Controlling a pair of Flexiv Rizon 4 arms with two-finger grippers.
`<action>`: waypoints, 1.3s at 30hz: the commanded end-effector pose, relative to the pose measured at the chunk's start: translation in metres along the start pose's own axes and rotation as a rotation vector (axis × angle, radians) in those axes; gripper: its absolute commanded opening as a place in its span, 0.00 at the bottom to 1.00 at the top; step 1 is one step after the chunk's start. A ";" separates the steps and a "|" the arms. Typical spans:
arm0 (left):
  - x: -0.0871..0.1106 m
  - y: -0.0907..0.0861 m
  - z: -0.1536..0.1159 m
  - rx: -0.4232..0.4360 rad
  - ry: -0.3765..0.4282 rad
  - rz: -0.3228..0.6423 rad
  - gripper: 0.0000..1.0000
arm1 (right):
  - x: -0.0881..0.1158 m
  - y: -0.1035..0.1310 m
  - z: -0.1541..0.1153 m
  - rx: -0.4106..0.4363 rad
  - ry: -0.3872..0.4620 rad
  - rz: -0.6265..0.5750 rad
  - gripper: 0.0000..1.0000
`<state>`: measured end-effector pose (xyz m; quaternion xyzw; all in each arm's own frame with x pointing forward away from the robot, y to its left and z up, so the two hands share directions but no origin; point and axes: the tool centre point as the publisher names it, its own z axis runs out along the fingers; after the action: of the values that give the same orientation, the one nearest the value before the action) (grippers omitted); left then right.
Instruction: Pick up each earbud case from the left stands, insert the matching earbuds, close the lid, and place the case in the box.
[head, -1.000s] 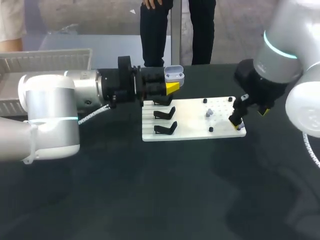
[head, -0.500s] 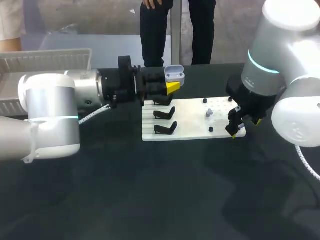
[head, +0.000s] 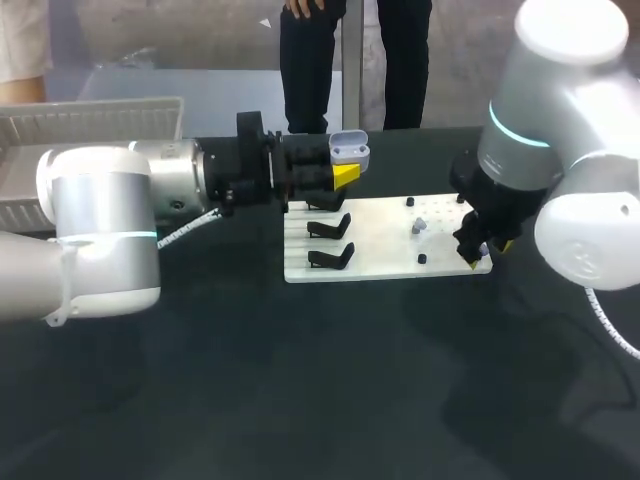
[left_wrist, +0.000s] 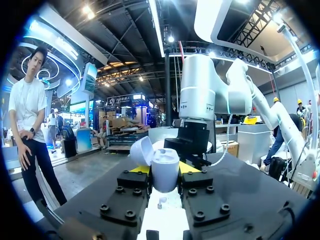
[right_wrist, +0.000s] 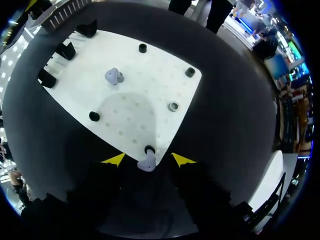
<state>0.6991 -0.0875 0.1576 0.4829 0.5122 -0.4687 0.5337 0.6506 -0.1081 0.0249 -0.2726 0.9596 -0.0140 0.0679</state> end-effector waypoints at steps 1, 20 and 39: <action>0.000 -0.003 0.000 -0.010 -0.004 0.004 0.00 | -0.001 0.000 -0.001 -0.001 0.006 0.009 0.47; 0.000 -0.003 0.000 -0.010 -0.004 0.004 0.00 | 0.000 0.004 -0.007 0.007 0.011 0.034 0.41; 0.000 -0.003 0.000 -0.010 -0.004 0.004 0.00 | 0.001 0.006 -0.008 0.001 0.016 0.127 0.38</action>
<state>0.6989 -0.0874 0.1578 0.4826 0.5125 -0.4686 0.5337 0.6458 -0.1032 0.0319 -0.2116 0.9754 -0.0119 0.0602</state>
